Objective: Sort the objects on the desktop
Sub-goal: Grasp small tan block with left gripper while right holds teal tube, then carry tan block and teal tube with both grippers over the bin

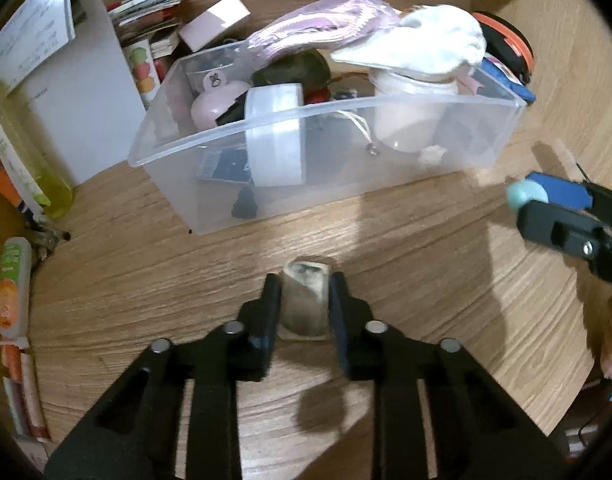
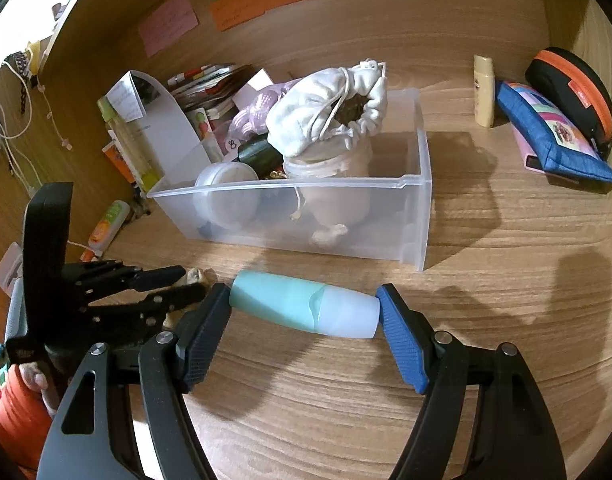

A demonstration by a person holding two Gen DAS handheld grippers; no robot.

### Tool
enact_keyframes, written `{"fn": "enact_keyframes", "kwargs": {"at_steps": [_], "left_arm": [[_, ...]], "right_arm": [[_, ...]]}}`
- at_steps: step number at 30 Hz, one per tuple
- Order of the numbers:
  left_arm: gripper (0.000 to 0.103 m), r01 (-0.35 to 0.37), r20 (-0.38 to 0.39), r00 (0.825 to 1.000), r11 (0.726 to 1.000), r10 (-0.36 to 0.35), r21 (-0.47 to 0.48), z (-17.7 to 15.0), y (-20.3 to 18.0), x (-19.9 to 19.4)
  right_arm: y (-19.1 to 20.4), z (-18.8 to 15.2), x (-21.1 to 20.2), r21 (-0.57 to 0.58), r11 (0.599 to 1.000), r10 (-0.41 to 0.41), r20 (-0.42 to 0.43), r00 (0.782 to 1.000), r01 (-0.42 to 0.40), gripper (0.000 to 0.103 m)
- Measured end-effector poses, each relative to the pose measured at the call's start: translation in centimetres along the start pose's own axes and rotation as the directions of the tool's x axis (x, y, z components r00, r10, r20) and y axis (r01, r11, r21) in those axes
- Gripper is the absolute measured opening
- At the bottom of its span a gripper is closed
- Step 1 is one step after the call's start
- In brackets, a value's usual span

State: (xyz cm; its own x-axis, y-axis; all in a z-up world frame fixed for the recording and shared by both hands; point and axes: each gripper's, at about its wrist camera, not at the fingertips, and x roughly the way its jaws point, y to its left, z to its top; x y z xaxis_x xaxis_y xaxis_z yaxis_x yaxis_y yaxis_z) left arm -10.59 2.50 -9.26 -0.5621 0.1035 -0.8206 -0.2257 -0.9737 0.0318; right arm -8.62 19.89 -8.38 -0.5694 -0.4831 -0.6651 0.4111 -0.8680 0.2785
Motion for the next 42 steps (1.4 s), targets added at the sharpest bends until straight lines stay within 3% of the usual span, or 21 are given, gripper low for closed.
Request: {"fn": "enact_keyframes", "kwargs": {"at_steps": [10, 23, 32, 42], "left_arm": [[0.023, -0.042, 0.085, 0.995, 0.995, 0.05, -0.093, -0.3, 1.8, -2.7], [0.023, -0.104, 0.201, 0.971, 0.985, 0.13, -0.138, -0.1, 3.9, -7.5], [0.023, -0.049, 0.281, 0.955, 0.988, 0.089, -0.146, 1.5, 4.7, -9.9], [0.023, -0.008, 0.315, 0.947, 0.988, 0.057, -0.155, 4.1, 6.2, -9.7]], "right_arm": [[-0.1, -0.1, -0.4, 0.0, 1.0, -0.004, 0.004, 1.0, 0.004, 0.071], [0.1, 1.6, -1.7, -0.036, 0.999, -0.016, 0.047, 0.999, 0.018, 0.071], [0.3, 4.3, -3.9, -0.071, 0.995, -0.054, 0.148, 0.988, 0.065, 0.071], [-0.7, 5.8, -2.3, -0.071, 0.992, -0.092, 0.14, 0.986, 0.102, 0.071]]}}
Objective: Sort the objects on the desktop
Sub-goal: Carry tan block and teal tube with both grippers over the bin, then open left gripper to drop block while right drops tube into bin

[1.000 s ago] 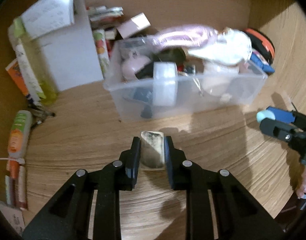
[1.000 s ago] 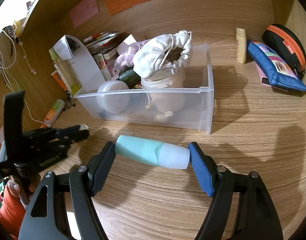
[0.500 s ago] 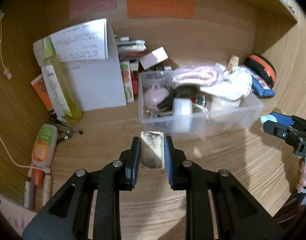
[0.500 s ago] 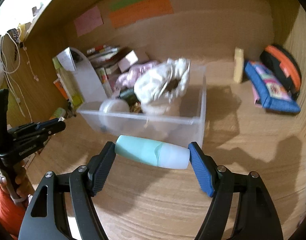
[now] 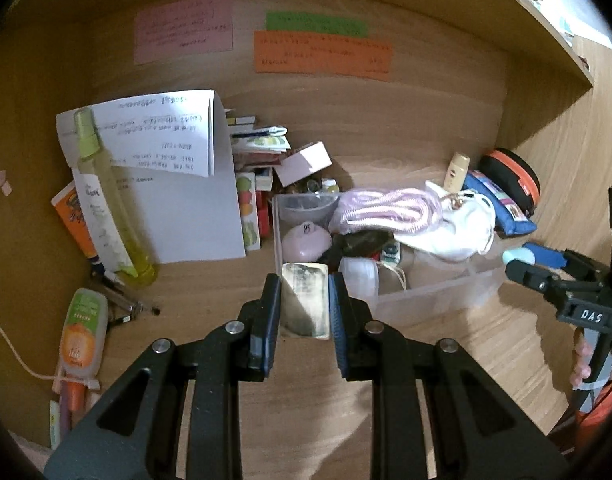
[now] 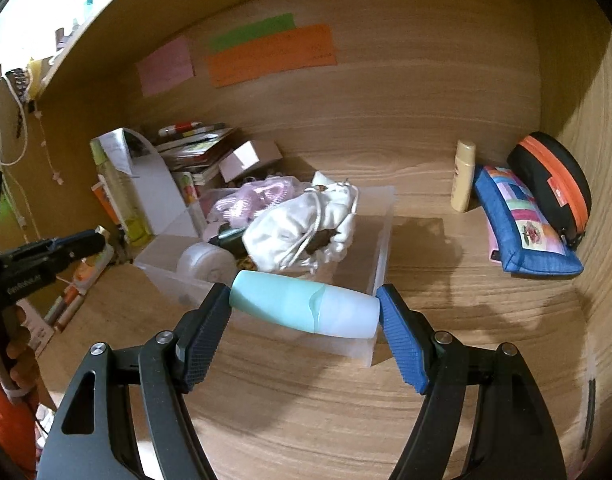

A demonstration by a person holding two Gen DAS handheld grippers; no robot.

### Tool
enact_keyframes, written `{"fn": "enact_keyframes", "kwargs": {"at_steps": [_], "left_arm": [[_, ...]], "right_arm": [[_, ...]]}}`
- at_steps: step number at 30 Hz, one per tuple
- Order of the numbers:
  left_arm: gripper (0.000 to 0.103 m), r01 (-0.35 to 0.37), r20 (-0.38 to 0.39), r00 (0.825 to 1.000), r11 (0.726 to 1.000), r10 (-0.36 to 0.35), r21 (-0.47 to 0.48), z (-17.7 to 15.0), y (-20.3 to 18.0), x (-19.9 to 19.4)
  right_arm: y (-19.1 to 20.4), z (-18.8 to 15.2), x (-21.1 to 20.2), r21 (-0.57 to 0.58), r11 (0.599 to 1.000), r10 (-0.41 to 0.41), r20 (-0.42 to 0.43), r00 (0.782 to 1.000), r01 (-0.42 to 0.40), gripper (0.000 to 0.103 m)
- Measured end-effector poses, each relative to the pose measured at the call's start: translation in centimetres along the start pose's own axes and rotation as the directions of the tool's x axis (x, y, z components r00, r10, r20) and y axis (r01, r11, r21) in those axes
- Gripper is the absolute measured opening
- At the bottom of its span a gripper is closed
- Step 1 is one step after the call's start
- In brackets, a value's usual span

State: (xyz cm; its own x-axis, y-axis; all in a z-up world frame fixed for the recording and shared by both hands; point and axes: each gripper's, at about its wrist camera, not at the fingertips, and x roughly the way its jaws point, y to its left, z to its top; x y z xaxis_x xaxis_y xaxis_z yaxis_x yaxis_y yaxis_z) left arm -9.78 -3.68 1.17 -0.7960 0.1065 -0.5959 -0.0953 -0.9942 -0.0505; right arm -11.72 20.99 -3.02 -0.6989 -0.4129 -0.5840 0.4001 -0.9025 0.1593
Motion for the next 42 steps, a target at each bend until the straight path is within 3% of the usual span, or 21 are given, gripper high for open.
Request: {"fn": "enact_keyframes", "kwargs": {"at_steps": [17, 32, 35, 37, 42], "left_arm": [[0.023, 0.083, -0.089, 0.992, 0.996, -0.085, -0.027, 0.8, 0.2, 6.4], [0.024, 0.091, -0.111, 0.99, 0.996, -0.091, -0.003, 0.1, -0.5, 6.6], [0.036, 0.078, -0.096, 0.992, 0.997, -0.076, 0.008, 0.1, -0.7, 5.8], [0.046, 0.06, -0.081, 0.995, 0.998, -0.058, 0.024, 0.0, -1.1, 5.0], [0.065, 0.024, -0.052, 0.998, 0.998, -0.021, 0.056, -0.5, -2.0, 3.2]], "right_arm": [[0.4, 0.8, 3.2, -0.081, 0.996, -0.03, -0.046, 0.998, 0.026, 0.072], [1.6, 0.8, 3.1, -0.095, 0.995, 0.008, -0.053, 0.999, -0.013, 0.073], [2.0, 0.8, 2.5, -0.098, 0.995, 0.006, -0.043, 0.999, -0.01, 0.075], [2.2, 0.7, 2.0, -0.103, 0.995, -0.007, -0.029, 1.0, 0.004, 0.085], [2.7, 0.6, 0.2, -0.114, 0.993, -0.022, 0.009, 1.0, 0.023, 0.093]]}}
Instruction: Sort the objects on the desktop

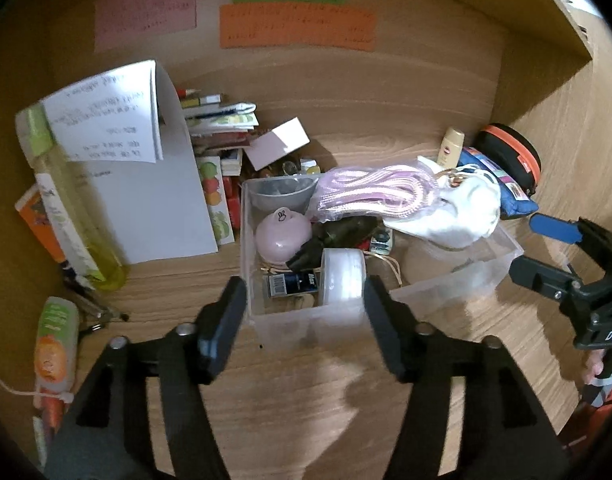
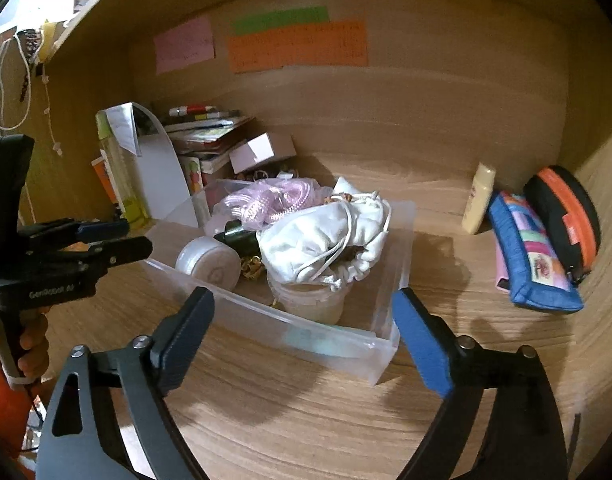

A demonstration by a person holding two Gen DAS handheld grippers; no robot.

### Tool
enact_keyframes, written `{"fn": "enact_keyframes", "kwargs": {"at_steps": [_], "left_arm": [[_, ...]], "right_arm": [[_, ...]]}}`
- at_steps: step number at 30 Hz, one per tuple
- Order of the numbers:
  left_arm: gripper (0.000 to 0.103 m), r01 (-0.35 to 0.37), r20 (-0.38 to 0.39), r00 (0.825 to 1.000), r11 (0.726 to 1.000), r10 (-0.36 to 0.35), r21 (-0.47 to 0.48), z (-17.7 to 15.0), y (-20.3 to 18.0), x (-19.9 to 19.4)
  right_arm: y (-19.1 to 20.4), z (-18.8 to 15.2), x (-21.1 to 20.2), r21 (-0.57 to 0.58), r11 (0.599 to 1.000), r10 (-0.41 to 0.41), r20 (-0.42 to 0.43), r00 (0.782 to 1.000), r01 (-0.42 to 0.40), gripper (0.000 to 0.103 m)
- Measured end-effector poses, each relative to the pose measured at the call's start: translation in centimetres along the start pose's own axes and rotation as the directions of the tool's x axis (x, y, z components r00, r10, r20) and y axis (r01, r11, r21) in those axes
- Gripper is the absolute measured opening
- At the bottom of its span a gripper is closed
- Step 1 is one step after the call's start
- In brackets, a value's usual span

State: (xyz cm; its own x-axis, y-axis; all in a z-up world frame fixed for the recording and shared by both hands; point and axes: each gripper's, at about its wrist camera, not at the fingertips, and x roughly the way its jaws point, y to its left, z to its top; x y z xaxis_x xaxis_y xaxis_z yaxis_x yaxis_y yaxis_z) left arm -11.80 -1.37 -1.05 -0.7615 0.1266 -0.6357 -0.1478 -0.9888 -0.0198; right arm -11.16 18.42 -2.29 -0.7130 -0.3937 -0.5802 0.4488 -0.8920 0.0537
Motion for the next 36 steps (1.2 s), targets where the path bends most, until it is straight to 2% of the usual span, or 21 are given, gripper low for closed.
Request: {"fn": "enact_keyframes", "kwargs": {"at_steps": [6, 10, 13, 15, 21, 25, 31, 36], "left_arm": [[0.082, -0.037, 0.035, 0.999, 0.999, 0.037, -0.007, -0.5, -0.7, -2.5], [0.094, -0.071, 0.075, 0.995, 0.997, 0.072, -0.016, -0.8, -1.3, -4.5], [0.1, -0.054, 0.093, 0.994, 0.998, 0.055, -0.019, -1.3, -1.8, -6.1], [0.1, -0.047, 0.105, 0.993, 0.999, 0.049, -0.022, -1.9, -2.2, -7.2], [0.101, -0.093, 0.14, 0.986, 0.996, 0.092, 0.002, -3.6, -3.6, -9.8], [0.101, -0.102, 0.153, 0.983, 0.995, 0.101, -0.002, -4.7, -4.0, -11.1], [0.102, -0.104, 0.162, 0.981, 0.994, 0.108, -0.028, -5.8, -3.7, -12.4], [0.102, -0.079, 0.173, 0.981, 0.997, 0.082, -0.022, -6.1, -4.0, -12.8]], "right_arm": [[0.4, -0.2, -2.6, 0.022, 1.0, -0.011, 0.038, 0.999, 0.01, 0.103], [1.0, -0.6, -5.0, 0.002, 1.0, -0.028, 0.085, 0.996, 0.028, 0.103], [1.7, -1.1, -6.6, -0.022, 0.998, -0.048, 0.112, 0.993, 0.051, 0.103], [1.7, -1.3, -7.3, -0.017, 0.998, -0.056, 0.121, 0.991, 0.058, 0.103], [1.7, -2.1, -9.0, 0.02, 0.999, -0.036, 0.119, 0.992, 0.033, 0.103], [2.2, -3.0, -9.9, 0.003, 0.998, -0.062, 0.122, 0.991, 0.062, 0.103], [2.4, -4.4, -10.6, 0.027, 0.998, -0.055, 0.117, 0.992, 0.052, 0.103], [2.5, -4.6, -10.7, 0.025, 0.998, -0.066, 0.108, 0.992, 0.063, 0.103]]}}
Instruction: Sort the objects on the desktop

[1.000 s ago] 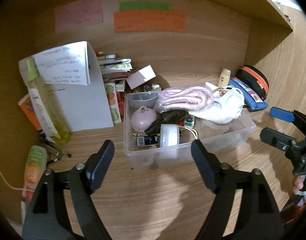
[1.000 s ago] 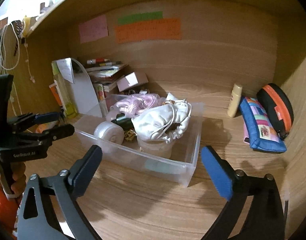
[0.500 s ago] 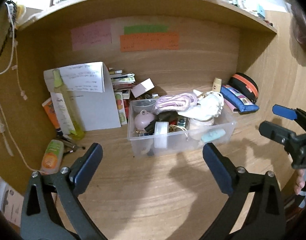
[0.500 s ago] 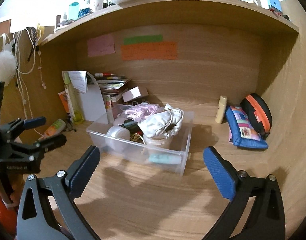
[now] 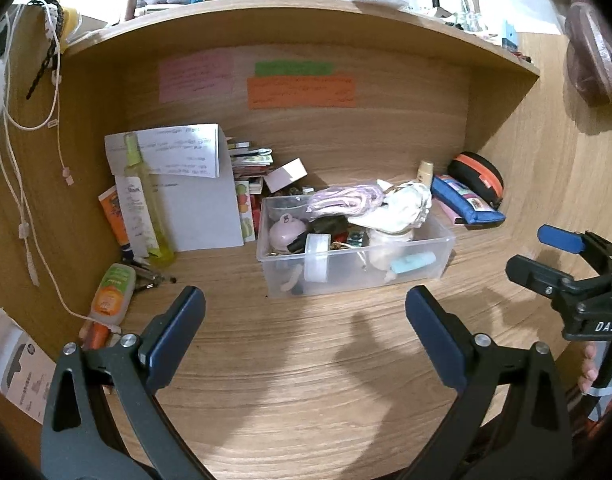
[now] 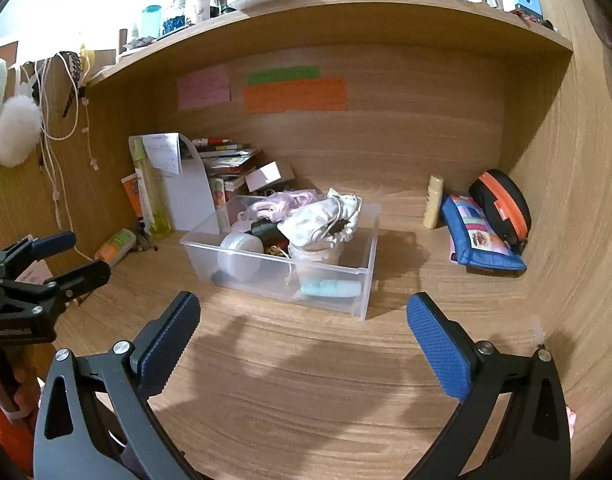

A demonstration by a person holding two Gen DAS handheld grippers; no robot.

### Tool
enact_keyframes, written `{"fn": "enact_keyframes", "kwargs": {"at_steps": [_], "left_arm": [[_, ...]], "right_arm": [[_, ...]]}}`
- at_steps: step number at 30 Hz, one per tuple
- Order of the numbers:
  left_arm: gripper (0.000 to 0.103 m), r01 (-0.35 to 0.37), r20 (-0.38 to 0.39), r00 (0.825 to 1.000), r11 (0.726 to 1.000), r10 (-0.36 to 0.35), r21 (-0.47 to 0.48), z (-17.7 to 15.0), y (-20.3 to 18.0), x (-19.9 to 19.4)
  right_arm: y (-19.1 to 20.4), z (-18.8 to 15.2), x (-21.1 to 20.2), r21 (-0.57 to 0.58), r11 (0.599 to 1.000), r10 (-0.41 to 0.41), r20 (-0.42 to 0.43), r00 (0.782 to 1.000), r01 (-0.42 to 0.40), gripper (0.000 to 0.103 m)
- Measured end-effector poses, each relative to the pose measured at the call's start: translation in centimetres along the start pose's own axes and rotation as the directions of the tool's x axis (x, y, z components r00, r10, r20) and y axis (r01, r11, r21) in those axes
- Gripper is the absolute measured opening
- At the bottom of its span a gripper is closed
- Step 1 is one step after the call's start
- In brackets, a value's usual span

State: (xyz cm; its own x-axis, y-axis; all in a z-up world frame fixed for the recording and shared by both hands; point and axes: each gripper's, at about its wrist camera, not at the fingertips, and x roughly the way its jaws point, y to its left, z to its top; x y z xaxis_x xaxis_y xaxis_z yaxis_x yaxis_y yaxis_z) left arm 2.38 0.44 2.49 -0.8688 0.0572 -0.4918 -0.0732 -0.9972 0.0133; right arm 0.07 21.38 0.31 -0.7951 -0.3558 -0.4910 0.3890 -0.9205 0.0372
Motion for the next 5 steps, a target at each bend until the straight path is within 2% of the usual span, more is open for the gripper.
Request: {"fn": "enact_keyframes", "kwargs": {"at_steps": [5], "left_arm": [[0.102, 0.018, 0.0, 1.0, 1.0, -0.018, 0.013, -0.04, -0.61, 0.37]], "right_arm": [[0.24, 0.21, -0.12, -0.005, 1.0, 0.007, 0.008, 1.0, -0.007, 0.103]]}}
